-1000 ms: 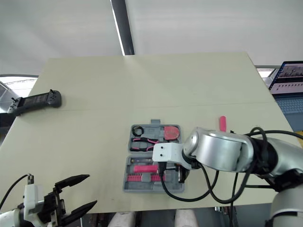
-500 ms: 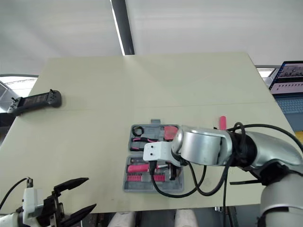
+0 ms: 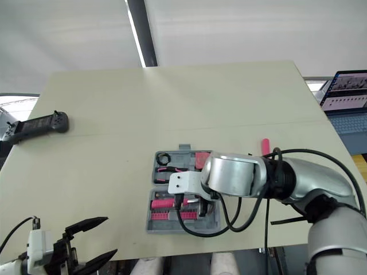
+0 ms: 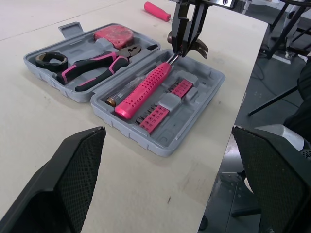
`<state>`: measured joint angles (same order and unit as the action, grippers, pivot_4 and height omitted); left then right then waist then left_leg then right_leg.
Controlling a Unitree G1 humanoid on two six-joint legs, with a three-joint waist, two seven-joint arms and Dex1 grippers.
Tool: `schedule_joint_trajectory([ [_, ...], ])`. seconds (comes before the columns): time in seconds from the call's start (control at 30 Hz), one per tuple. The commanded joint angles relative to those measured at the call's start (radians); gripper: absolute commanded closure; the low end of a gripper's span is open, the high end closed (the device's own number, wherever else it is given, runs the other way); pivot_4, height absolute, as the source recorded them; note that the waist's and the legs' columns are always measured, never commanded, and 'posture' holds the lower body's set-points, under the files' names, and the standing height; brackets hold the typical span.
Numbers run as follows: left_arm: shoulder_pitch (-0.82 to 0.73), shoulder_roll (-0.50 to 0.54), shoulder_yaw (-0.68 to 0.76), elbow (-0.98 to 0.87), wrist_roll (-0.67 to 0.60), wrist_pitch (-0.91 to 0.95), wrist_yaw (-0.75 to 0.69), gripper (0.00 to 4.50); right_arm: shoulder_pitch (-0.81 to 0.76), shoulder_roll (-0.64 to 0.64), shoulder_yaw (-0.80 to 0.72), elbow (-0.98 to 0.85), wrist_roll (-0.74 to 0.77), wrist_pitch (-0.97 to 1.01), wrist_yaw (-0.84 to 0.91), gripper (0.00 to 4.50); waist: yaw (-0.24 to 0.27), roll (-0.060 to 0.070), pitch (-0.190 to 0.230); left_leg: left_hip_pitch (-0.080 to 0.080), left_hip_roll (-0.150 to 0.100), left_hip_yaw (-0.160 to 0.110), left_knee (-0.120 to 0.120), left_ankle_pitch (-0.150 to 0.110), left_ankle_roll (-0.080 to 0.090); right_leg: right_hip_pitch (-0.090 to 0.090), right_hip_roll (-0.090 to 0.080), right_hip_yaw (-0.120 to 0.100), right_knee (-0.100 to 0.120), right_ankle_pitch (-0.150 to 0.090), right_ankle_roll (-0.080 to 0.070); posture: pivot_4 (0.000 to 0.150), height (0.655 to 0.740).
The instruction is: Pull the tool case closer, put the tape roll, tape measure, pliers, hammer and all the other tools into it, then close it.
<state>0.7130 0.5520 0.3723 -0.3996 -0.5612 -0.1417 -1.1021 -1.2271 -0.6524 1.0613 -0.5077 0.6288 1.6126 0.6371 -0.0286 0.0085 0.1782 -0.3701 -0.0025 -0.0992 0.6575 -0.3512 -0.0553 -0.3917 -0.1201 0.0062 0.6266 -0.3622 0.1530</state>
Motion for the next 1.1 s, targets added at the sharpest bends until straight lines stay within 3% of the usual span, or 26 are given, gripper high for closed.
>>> schedule_joint_trajectory([
  [0.03, 0.022, -0.001, 0.006, -0.033, -0.003, 0.001, 0.006, 0.00, -0.011, 0.009, -0.006, -0.010, 0.012, 0.002, -0.020, 4.47, 0.000, 0.000, 0.000, 0.000, 0.000, 0.000, 0.000, 0.000, 0.000, 0.000, 0.000, 0.000, 0.000, 0.000, 0.000, 0.150, 0.7400],
  [0.7, 0.025, 0.012, 0.013, -0.058, -0.013, 0.027, 0.006, 0.00, 0.023, 0.023, -0.014, 0.014, 0.075, 0.002, -0.085, 4.47, 0.000, 0.000, 0.000, 0.000, 0.000, 0.000, 0.000, 0.000, 0.000, 0.000, 0.000, 0.000, 0.000, 0.000, 0.000, 0.150, 0.7400],
  [0.93, 0.024, 0.010, 0.011, -0.066, -0.015, 0.032, 0.008, 0.00, 0.022, 0.020, -0.028, 0.029, 0.112, 0.002, -0.103, 1.35, 0.000, -0.001, 0.000, 0.000, 0.000, 0.000, 0.000, 0.000, 0.000, 0.000, 0.000, 0.000, 0.000, 0.000, 0.000, 0.150, 0.7400],
  [1.1, 0.010, 0.011, 0.007, -0.065, -0.014, 0.038, 0.013, 0.00, 0.016, -0.028, -0.114, 0.008, 0.164, 0.002, -0.114, 1.35, 0.001, -0.001, 0.000, 0.000, 0.000, 0.000, 0.000, 0.000, 0.000, 0.000, -0.001, 0.000, 0.000, 0.000, 0.000, 0.150, 0.7400],
])
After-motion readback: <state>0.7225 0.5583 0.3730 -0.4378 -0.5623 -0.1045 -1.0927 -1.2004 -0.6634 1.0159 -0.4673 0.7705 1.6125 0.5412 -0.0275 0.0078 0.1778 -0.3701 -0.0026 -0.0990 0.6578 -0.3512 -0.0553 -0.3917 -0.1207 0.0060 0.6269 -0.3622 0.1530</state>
